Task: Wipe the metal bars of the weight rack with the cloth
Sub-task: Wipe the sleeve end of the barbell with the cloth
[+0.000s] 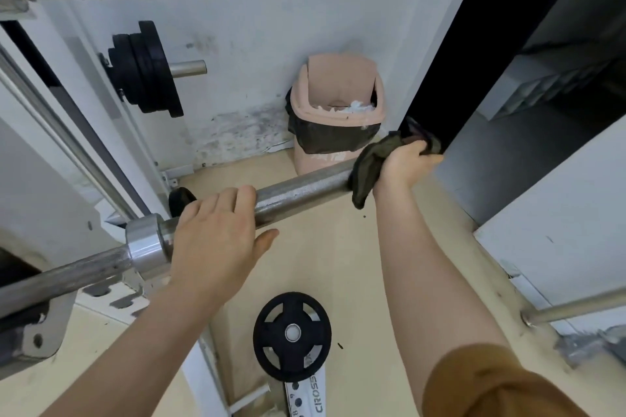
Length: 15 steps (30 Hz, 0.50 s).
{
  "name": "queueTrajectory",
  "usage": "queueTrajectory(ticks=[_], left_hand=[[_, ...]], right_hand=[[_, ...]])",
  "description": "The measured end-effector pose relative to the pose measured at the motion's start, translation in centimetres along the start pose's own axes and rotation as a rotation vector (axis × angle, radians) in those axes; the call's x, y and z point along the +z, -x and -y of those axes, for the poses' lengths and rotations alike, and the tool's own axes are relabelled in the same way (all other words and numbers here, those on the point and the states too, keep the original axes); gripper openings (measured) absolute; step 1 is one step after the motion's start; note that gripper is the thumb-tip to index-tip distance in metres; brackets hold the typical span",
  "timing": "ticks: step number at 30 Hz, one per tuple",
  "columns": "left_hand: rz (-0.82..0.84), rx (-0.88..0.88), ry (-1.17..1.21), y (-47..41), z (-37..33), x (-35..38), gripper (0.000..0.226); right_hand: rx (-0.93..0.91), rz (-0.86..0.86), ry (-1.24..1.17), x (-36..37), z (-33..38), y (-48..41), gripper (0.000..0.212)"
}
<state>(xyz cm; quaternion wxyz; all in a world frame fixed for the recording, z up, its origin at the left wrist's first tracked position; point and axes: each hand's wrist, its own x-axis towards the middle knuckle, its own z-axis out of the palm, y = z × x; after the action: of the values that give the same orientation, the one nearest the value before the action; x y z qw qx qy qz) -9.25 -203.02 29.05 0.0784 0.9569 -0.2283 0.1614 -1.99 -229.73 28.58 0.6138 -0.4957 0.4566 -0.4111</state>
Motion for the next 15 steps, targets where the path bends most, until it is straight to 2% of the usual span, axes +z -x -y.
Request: queueTrajectory(ticks=[2, 5, 7, 9, 11, 12, 15], left_hand=[[-0.041, -0.004, 0.013, -0.2, -0.1, 0.1, 0.036], [-0.008, 0.026, -0.024, -0.6, 0.2, 0.1, 0.036], [0.059, 0.016, -0.017, -1.2, 0.6, 0.1, 0.038], [0.187, -0.08, 0.092, -2.7, 1.2, -0.3, 0.04], [0.344, -0.181, 0.203, -4.3, 1.1, -0.9, 0.041], [0.354, -0.181, 0.175, -4.6, 1.0, -0.9, 0.043], [0.127, -0.1, 0.063, -3.1, 0.0, -0.6, 0.04]], right_hand=[[0.206, 0.049, -0.21, -0.7, 0.0, 0.3, 0.051], [0.39, 0.155, -0.368, -1.4, 0.0, 3.0, 0.054], [0.485, 0.203, -0.473, -1.3, -0.2, 6.1, 0.054], [0.591, 0.265, -0.538, -1.6, -1.0, 9.9, 0.053], [0.645, 0.354, -0.515, -2.5, -2.0, 12.1, 0.051], [0.634, 0.388, -0.477, -3.2, -2.2, 12.2, 0.048], [0.553, 0.38, -0.404, -4.3, -1.5, 8.5, 0.048]])
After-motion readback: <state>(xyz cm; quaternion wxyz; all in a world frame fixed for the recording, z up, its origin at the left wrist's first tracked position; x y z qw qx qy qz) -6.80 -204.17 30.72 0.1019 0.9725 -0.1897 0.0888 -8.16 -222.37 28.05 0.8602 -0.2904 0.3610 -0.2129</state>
